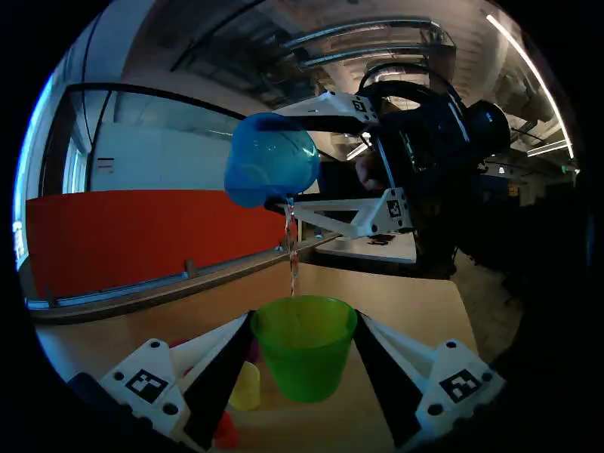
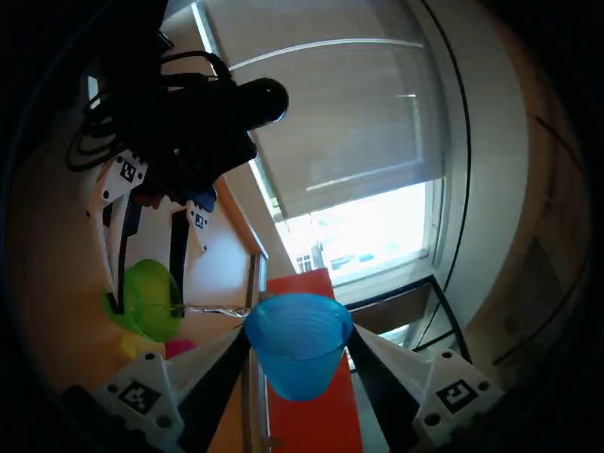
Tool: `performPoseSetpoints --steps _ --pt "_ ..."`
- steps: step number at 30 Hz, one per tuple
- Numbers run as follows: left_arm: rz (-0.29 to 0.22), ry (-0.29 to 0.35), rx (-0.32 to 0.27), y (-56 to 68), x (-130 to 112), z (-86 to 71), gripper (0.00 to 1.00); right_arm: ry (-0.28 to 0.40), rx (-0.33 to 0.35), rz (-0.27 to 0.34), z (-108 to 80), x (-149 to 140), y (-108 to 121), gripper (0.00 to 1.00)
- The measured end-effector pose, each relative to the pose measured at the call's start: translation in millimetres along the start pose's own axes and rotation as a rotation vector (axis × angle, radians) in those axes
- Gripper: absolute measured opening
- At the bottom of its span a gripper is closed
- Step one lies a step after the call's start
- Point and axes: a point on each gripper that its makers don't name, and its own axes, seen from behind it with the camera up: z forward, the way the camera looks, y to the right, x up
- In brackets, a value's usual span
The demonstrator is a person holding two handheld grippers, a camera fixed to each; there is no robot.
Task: Pour water
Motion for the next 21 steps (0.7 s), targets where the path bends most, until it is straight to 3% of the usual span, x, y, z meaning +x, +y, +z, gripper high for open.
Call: performPoseSetpoints --steps 21 --pt "0.002 0.003 0.001 0.7 0.3 -0.9 0.9 0.002 -0.013 -0.06 -2.1 4.5 3.2 0.91"
